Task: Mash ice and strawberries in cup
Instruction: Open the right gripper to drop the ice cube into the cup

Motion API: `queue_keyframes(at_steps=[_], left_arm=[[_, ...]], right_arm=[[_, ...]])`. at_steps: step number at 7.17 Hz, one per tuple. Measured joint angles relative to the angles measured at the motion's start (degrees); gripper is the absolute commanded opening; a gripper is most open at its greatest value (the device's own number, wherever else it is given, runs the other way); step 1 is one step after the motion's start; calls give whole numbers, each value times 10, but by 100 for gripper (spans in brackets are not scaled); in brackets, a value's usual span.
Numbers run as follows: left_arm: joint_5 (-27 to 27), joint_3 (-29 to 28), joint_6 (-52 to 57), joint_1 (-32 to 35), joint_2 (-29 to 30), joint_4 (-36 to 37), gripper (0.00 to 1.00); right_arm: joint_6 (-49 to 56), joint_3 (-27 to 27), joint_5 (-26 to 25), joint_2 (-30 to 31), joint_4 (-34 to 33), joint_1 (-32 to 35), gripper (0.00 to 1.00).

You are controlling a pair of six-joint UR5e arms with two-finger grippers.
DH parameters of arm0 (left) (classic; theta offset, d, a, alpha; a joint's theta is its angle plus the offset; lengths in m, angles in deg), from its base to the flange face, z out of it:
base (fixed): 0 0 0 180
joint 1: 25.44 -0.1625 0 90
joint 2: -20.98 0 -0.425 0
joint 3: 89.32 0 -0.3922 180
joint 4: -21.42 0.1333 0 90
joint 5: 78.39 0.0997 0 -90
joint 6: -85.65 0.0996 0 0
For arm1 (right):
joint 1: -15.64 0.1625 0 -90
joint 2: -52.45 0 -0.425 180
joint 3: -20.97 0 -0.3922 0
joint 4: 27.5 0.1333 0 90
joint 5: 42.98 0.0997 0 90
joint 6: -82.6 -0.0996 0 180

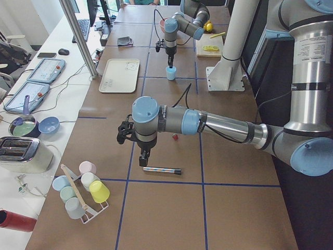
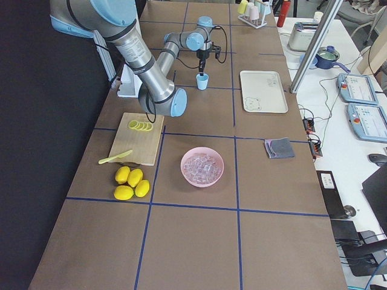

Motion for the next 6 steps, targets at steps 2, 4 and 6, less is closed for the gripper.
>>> queue_keyframes(at_steps=[2, 4, 6], left_arm=[[0, 0, 0, 0, 1, -1, 100], [0, 0, 0, 0, 1, -1, 100], [0, 0, 0, 0, 2, -1, 100]], right_arm=[[0, 0, 0, 1, 2, 0, 94], [-1, 2, 0, 1, 3, 0, 99], [-9, 9, -3, 1, 3, 2, 99]])
